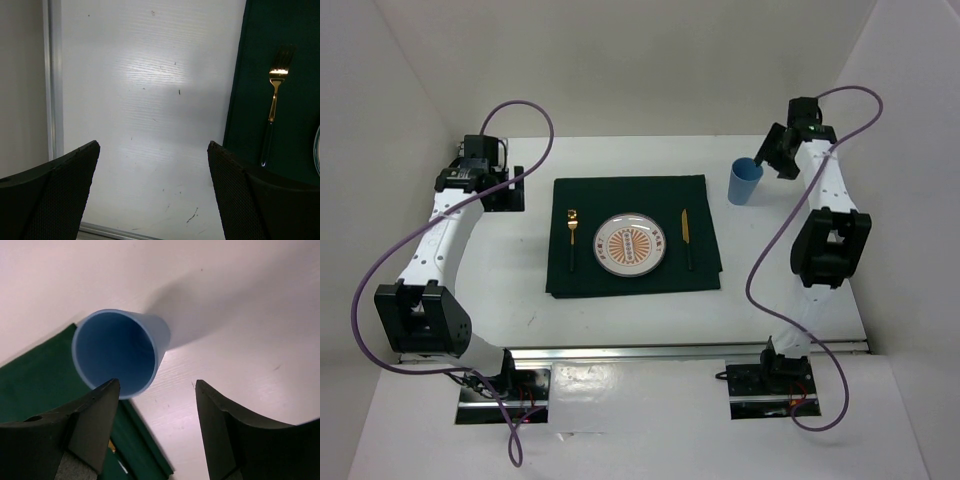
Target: Set the dinner table for one person
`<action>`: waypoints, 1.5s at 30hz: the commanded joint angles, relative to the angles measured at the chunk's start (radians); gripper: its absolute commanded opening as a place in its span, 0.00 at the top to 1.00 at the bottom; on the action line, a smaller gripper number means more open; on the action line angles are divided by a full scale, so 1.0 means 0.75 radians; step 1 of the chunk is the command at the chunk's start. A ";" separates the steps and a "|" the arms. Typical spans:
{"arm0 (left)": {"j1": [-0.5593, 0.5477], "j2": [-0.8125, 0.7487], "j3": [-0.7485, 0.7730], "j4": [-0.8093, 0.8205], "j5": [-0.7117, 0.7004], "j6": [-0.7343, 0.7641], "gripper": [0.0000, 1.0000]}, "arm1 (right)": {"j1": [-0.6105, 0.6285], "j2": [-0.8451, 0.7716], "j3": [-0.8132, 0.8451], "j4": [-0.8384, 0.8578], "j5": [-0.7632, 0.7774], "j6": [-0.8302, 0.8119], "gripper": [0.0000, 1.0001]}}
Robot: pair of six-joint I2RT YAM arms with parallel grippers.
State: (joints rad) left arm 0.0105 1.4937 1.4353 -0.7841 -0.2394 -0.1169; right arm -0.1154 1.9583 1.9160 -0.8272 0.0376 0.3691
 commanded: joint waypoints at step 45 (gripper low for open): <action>0.088 -0.059 -0.030 -0.006 0.045 0.023 0.04 | 0.579 0.365 0.358 -0.096 0.153 -0.061 1.00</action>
State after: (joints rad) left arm 0.0708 1.4872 1.4181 -0.8009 -0.2180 -0.1070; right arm 0.3180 2.2177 2.1857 -0.9360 0.1757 0.3237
